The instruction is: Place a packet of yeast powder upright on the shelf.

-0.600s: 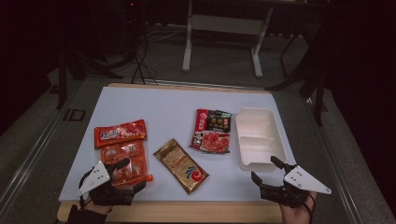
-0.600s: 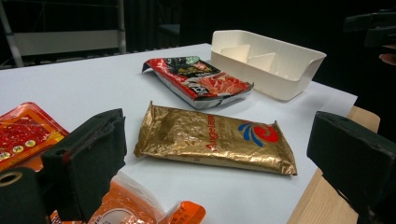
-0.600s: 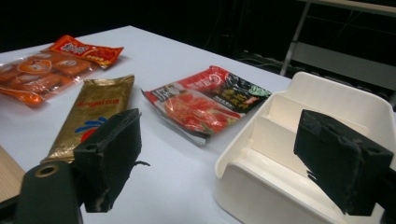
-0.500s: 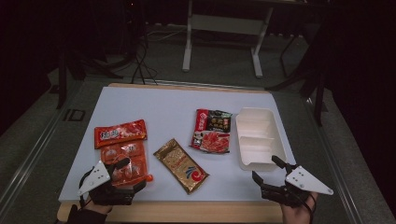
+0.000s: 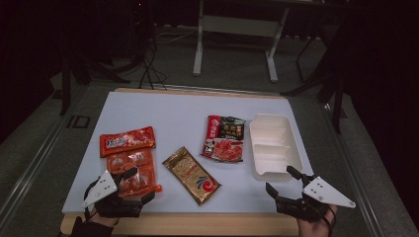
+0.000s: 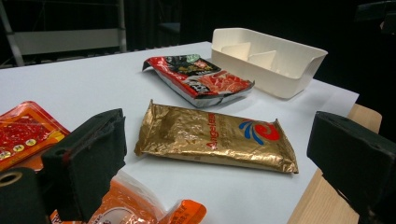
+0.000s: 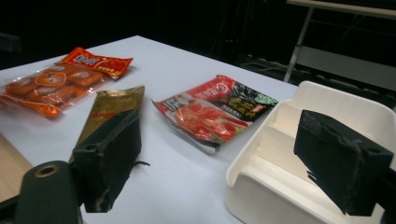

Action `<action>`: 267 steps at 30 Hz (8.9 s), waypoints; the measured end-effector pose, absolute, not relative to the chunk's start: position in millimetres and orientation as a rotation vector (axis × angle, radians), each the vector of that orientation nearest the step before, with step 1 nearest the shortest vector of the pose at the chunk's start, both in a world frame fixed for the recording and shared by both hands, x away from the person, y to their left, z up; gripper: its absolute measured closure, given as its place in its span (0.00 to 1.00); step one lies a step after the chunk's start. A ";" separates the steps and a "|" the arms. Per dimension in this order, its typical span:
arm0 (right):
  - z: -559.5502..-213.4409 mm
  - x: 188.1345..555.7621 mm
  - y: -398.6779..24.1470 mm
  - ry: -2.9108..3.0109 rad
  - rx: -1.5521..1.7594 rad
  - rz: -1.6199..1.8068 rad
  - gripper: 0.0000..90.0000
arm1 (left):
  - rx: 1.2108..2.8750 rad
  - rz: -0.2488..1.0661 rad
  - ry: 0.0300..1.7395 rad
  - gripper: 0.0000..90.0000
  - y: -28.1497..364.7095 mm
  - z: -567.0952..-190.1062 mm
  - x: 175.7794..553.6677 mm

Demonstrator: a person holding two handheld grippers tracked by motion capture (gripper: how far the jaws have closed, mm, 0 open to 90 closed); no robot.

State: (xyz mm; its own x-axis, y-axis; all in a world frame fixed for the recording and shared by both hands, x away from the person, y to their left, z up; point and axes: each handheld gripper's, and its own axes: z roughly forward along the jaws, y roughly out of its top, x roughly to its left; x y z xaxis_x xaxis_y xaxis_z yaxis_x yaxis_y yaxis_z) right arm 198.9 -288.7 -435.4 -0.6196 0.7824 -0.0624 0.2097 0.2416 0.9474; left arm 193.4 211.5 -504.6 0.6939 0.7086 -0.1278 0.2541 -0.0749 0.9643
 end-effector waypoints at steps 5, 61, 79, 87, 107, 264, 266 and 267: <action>-436.8 200.1 -288.3 1.977 0.919 1.380 0.16 | 1.649 0.443 0.798 0.06 211.8 -505.0 193.9; -390.8 252.9 -220.5 2.206 0.785 1.369 0.12 | 1.673 0.418 0.796 0.06 209.4 -506.4 194.4; -394.3 284.0 -165.3 2.305 0.697 1.375 0.17 | 1.678 0.409 0.794 0.06 209.5 -507.0 194.7; -400.5 299.3 -143.3 2.352 0.691 1.386 0.23 | 1.680 0.406 0.791 0.06 209.9 -507.2 194.9; -444.6 337.4 -84.8 2.508 0.728 1.305 0.30 | 1.685 0.394 0.790 0.06 209.5 -507.6 194.9; -309.9 350.5 -205.2 2.302 0.896 1.792 0.99 | 1.754 0.364 0.808 0.06 198.9 -514.9 199.8; -307.4 354.8 -215.3 2.273 0.918 1.795 0.98 | 1.758 0.365 0.809 0.06 199.2 -515.1 200.1; -306.6 356.6 -218.9 2.264 0.923 1.798 0.99 | 1.758 0.366 0.808 0.06 199.2 -515.1 200.1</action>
State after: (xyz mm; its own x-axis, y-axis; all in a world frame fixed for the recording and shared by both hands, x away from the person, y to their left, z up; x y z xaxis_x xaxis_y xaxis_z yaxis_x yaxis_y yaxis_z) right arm 356.6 -218.9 -306.6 -0.8098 0.5156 0.2799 0.3894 0.1154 0.9138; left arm 200.1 199.2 -515.1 0.7184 0.6796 -0.1483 0.3374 -0.1541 0.9287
